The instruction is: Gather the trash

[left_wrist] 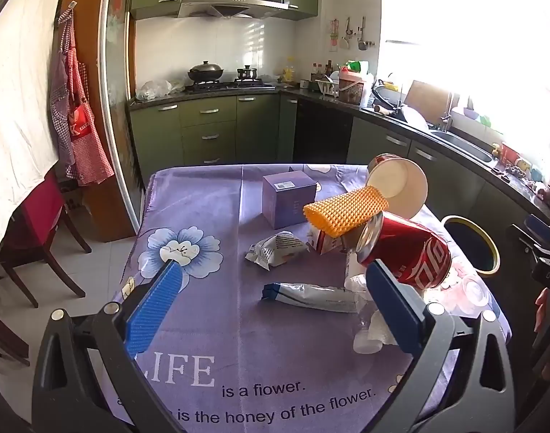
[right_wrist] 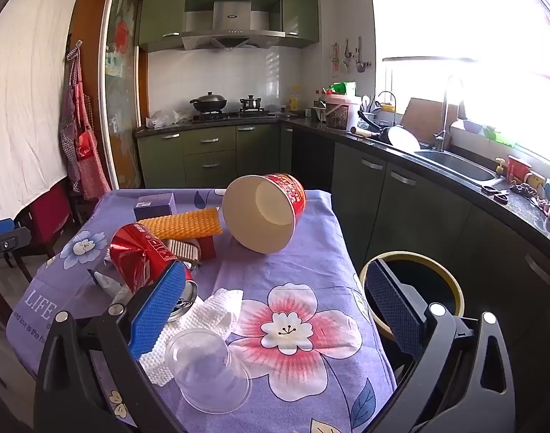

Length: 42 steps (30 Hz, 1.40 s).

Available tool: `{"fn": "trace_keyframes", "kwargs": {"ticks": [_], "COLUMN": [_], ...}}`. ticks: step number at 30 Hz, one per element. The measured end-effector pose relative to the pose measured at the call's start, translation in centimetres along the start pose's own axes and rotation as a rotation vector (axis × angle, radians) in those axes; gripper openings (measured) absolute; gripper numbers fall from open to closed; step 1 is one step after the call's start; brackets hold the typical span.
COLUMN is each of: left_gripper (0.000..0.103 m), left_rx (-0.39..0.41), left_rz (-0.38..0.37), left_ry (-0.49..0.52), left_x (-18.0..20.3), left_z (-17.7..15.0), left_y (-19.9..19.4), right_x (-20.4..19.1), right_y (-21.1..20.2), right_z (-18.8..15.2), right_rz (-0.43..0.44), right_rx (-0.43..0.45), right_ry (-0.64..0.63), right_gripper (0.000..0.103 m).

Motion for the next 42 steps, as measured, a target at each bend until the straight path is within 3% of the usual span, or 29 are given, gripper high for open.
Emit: {"fn": "trace_keyframes", "kwargs": {"ticks": [42], "left_gripper": [0.097], "left_rx": [-0.009], "left_rz": [-0.003], "left_ry": [-0.001], "left_x": [-0.15], "left_z": [-0.57], "left_y": [0.3], "right_x": [-0.68], "right_y": [0.6], "right_z": [-0.47], "right_rz": [0.004], "right_rx": [-0.011], "right_ry": [0.005], "right_gripper": [0.099]}}
Point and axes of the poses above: each gripper's, at about its wrist camera, not at the fingertips, and y roughly the way its jaws point, x to its right, z to its top, the point moved 9 cm from there along y, roughly the way its jaws point, and after that the axes turned 6 degrees about x, right-handed, at the moved point
